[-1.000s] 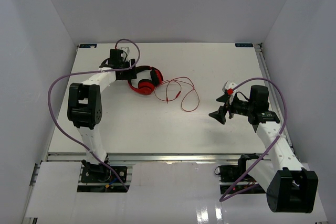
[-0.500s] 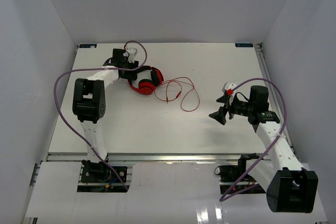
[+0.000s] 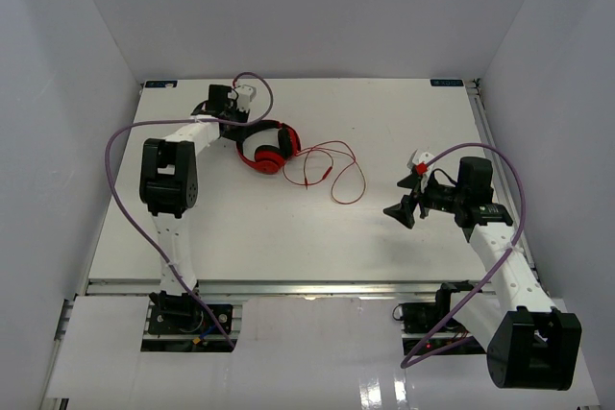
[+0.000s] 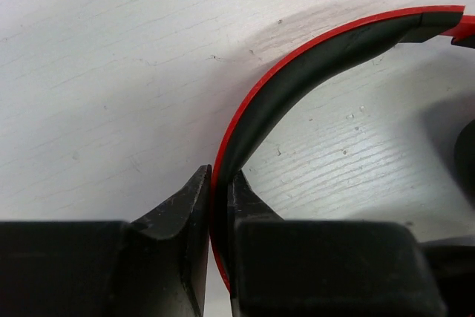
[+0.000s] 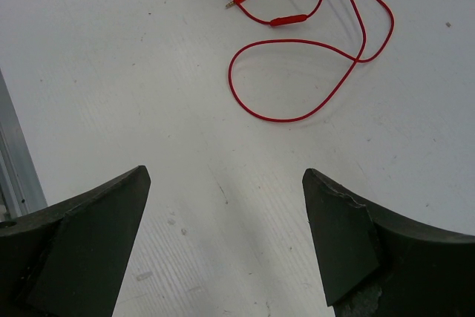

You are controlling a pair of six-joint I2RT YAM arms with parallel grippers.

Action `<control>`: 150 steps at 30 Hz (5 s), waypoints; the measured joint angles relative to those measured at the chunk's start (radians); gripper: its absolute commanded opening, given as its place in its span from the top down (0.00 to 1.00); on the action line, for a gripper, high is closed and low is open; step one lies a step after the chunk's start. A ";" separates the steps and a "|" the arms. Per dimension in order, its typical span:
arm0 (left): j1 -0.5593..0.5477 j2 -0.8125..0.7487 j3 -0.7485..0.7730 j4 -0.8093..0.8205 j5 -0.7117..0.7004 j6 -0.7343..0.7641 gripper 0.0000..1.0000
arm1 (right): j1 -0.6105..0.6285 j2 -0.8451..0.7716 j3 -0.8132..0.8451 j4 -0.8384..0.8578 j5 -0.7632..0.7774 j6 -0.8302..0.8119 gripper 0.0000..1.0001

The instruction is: Wrap the headphones

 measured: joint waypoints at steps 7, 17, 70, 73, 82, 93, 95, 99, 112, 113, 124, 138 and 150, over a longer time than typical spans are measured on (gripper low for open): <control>0.001 -0.002 -0.007 0.004 0.004 -0.048 1.00 | 0.000 0.000 0.000 -0.005 -0.012 -0.004 0.10; 0.046 -0.284 -0.436 0.167 0.083 -0.334 1.00 | 0.000 0.000 -0.006 -0.137 -0.169 -0.212 0.10; -0.131 -1.259 -0.785 0.001 -0.096 -0.376 1.00 | 0.513 0.454 0.508 -0.177 0.189 -0.396 0.92; -0.131 -1.239 -0.787 0.015 -0.087 -0.406 1.00 | 0.513 0.385 0.548 -0.188 0.180 -0.368 0.92; -0.170 -1.014 -0.787 0.071 -0.036 -0.467 1.00 | 0.518 0.286 0.878 -0.177 0.097 -0.214 0.92; -0.263 -0.888 -0.788 0.123 -0.018 -0.445 1.00 | 0.520 0.327 0.956 -0.149 0.208 -0.076 0.92; -0.269 -0.883 -0.791 0.128 -0.019 -0.436 1.00 | 0.518 0.337 0.975 -0.148 0.246 -0.066 0.92; -0.273 -0.856 -0.802 0.152 -0.020 -0.420 1.00 | 0.498 0.344 1.036 -0.146 0.299 -0.045 0.92; -0.287 -0.770 -0.834 0.150 -0.047 -0.358 1.00 | 0.464 0.343 1.093 -0.114 0.151 0.001 0.92; -0.293 -0.772 -0.834 0.151 -0.044 -0.351 1.00 | 0.463 0.343 1.083 -0.109 0.171 0.001 0.92; -0.416 -0.990 -0.944 0.197 0.031 -0.203 1.00 | 0.446 0.398 1.031 -0.025 0.380 0.006 0.92; -0.516 -1.195 -0.973 0.233 0.055 -0.138 1.00 | 0.288 0.496 0.914 0.082 0.470 0.064 0.92; -0.517 -1.235 -0.921 0.205 0.055 -0.182 1.00 | 0.160 0.496 0.772 0.169 0.434 0.132 0.92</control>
